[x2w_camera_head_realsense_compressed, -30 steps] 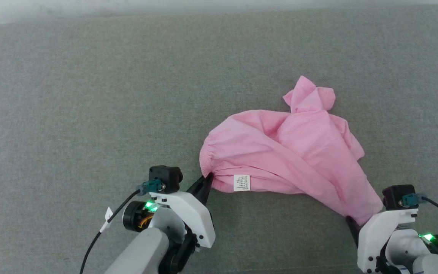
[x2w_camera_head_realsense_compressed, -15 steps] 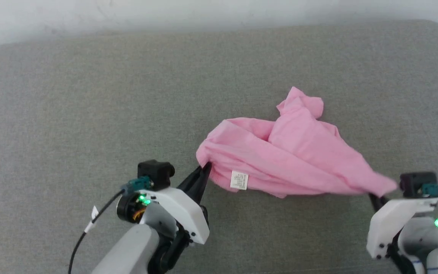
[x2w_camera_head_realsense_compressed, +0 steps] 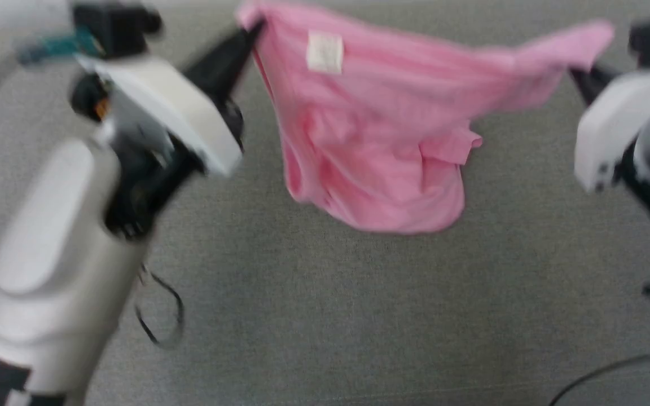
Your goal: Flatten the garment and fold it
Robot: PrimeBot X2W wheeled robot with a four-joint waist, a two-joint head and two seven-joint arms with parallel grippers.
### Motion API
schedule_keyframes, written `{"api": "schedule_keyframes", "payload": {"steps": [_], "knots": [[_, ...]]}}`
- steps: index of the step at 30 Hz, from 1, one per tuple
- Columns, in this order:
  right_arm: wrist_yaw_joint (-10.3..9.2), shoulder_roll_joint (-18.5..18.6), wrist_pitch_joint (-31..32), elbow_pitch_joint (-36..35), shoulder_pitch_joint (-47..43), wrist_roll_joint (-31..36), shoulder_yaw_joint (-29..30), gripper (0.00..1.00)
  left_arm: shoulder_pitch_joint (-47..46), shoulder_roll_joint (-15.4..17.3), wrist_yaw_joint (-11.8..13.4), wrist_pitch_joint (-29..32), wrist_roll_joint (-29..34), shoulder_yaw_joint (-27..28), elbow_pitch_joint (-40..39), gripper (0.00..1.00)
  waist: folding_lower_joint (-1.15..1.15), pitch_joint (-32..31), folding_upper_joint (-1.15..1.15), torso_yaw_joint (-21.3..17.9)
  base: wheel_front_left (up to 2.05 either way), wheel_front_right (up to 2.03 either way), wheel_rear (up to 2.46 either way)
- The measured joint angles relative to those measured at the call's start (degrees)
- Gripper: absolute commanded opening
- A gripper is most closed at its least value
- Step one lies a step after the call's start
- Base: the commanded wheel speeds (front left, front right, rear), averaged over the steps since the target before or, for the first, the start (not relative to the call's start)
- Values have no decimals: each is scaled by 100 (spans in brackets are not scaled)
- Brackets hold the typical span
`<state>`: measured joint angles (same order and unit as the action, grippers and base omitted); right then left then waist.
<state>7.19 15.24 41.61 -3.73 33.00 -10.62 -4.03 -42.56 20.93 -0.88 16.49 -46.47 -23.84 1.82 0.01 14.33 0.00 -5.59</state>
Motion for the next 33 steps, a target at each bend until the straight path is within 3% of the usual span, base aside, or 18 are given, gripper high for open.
{"api": "schedule_keyframes", "payload": {"steps": [8, 14, 19, 25, 33], "knots": [[2, 154, -302, 1141, 2724, -91, -471, 0, -2115, 68, 465, 0, 455, 501, 766, 0, 2, 808, 0, -56, 0, 0, 0], [44, -75, -1148, 1736, 4148, 369, -487, 0, -3270, 56, 708, -725, 789, 861, 1294, 0, 2, 1381, 0, -111, 0, 0, 0], [47, -287, -1887, 2052, 4824, 762, -368, 0, -3792, -46, 746, -1577, 873, 1145, 1559, 0, 1, 1711, 0, -135, 0, 0, 0], [46, -302, -1980, 2436, 4553, 669, -487, 0, -3439, -85, 403, -1761, 823, 995, 1985, 0, 0, 1782, 0, -62, 0, 0, 0], [46, 86, -1290, 2387, 2322, -182, -777, 0, -1412, -46, -62, -1523, 782, 343, 2296, 0, -1, 1364, 0, 60, 0, 0, 0]]}}
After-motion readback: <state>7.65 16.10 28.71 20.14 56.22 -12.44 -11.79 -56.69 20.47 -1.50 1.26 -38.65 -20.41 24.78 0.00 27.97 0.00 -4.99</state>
